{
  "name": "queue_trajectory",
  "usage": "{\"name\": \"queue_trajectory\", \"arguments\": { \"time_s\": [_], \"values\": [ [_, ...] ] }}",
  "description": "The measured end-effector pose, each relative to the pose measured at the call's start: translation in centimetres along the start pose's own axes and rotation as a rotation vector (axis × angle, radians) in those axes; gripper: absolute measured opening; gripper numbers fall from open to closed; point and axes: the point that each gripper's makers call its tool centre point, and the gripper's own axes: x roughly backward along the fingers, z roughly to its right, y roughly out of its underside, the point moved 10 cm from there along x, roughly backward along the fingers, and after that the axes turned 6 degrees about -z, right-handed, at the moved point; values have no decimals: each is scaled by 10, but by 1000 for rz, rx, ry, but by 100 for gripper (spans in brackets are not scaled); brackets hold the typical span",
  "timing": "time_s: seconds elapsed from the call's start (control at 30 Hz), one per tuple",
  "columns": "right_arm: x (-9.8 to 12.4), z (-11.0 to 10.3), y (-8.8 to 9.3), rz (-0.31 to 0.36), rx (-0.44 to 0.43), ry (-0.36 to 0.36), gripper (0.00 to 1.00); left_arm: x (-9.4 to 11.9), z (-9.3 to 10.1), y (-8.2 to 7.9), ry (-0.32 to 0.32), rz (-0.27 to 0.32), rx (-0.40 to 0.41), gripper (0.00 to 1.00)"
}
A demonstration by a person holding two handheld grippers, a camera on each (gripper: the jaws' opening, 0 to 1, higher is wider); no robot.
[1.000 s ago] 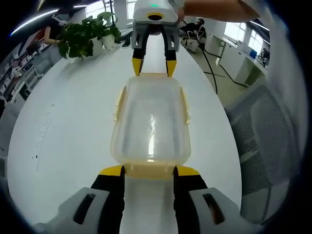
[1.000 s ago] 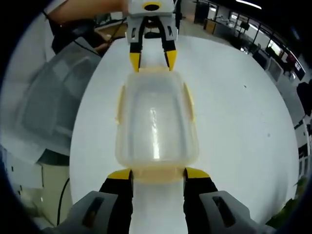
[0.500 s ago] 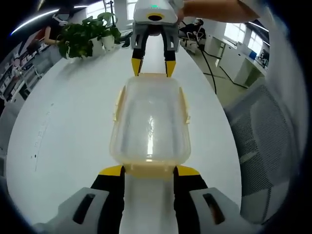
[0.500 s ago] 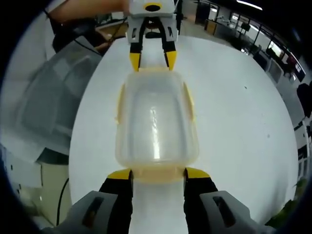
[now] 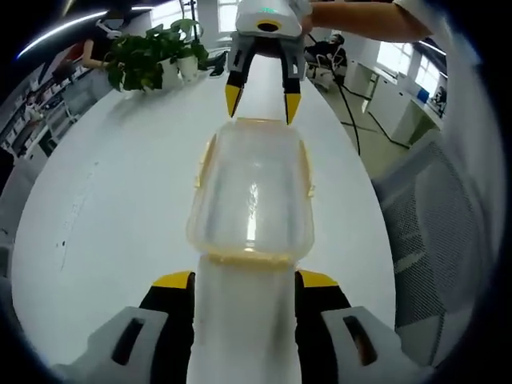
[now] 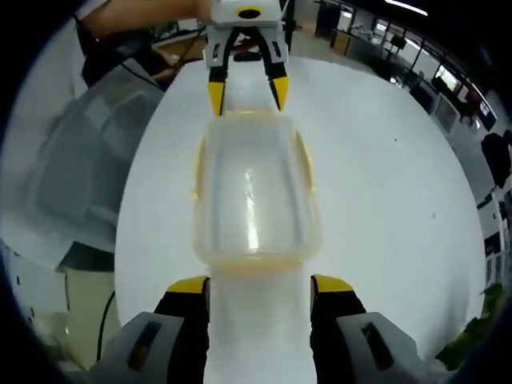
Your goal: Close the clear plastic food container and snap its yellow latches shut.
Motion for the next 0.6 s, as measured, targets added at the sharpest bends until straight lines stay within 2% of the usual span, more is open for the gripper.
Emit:
{"name": "queue_trajectory", "arguments": {
  "time_s": [0.1, 0.17, 0.27, 0.37, 0.47, 0.53, 0.6],
  "values": [
    [8, -7, -1, 54, -116, -1, 50, -1, 1, 0, -17, 39, 91, 49],
    [13, -6, -1, 50, -155, 38, 48, -2, 5, 5, -9, -27, 70, 49],
    [15, -9, -2, 51, -269, 50, 48, -2, 5, 10, -18, -39, 82, 49],
    [14, -11, -6, 89, -385, 45, 48, 3, 5, 12, -9, 43, 244, 51],
    [12, -12, -8, 104, -456, 54, 47, 7, 5, 10, -23, 76, 316, 50],
    [10, -14, -13, 127, -491, 34, 47, 9, 7, 7, -32, 95, 356, 50],
    [10, -17, -18, 113, -519, 34, 46, 10, 9, 4, -53, 105, 386, 50]
  ]
}}
